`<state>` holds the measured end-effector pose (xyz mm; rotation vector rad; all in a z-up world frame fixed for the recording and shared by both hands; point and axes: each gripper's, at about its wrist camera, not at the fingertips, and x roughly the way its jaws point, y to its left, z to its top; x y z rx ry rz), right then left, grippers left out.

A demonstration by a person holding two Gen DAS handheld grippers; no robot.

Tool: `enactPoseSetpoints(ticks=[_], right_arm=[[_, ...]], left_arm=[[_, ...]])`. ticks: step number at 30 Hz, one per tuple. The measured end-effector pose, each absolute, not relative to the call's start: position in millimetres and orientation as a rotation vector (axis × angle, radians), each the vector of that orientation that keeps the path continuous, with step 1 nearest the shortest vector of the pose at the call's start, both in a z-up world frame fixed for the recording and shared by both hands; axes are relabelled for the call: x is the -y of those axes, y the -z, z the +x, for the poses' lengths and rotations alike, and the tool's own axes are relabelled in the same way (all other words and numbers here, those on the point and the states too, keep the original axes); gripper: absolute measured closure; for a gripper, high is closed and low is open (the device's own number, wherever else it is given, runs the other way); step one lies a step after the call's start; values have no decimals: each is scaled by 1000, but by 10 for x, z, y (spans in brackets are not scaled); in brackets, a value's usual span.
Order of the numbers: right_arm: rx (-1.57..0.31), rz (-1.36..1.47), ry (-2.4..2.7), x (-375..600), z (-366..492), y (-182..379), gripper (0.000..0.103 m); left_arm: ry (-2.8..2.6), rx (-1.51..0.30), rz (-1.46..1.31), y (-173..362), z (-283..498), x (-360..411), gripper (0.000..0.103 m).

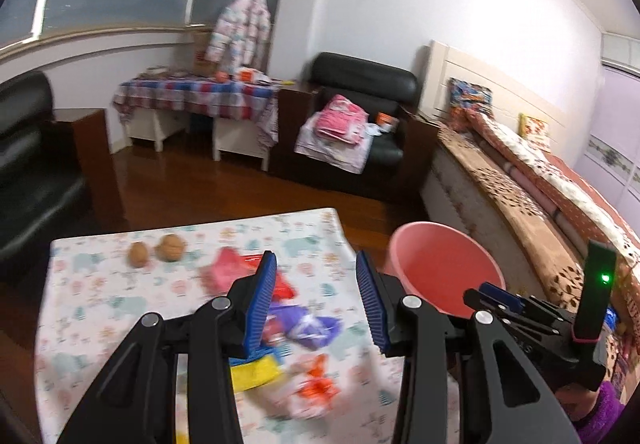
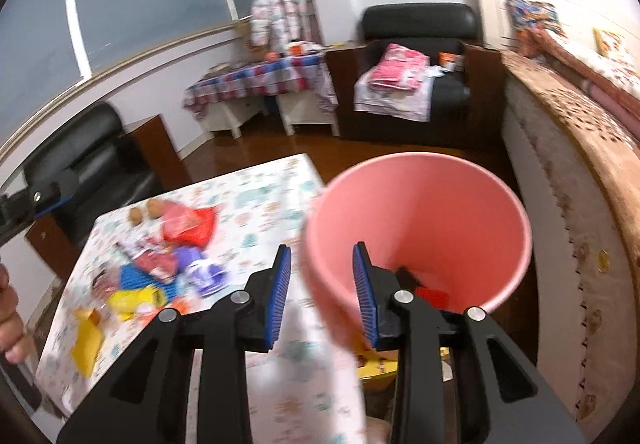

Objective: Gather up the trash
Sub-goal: 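Grasp the white-and-orange plastic bag with the right tool while the left tool grasps the yellow net sleeve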

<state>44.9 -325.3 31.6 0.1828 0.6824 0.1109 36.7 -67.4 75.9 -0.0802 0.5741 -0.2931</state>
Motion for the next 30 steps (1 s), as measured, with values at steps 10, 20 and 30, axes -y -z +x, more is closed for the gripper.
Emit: enactPoseSetpoints(ticks=[10,20,30], right_arm=[[-715,160,-285,2713,294,-270,70],[-759,138,-372,2416,238,-164,70],[-793,109,-426,2266,234,-97,70]], left_arm=[[145,-589,-75,-699,-48,-74,62],[40,-732,-131,-233,-398,-652,62],[31,-915,-148,462,-377,-684,62]])
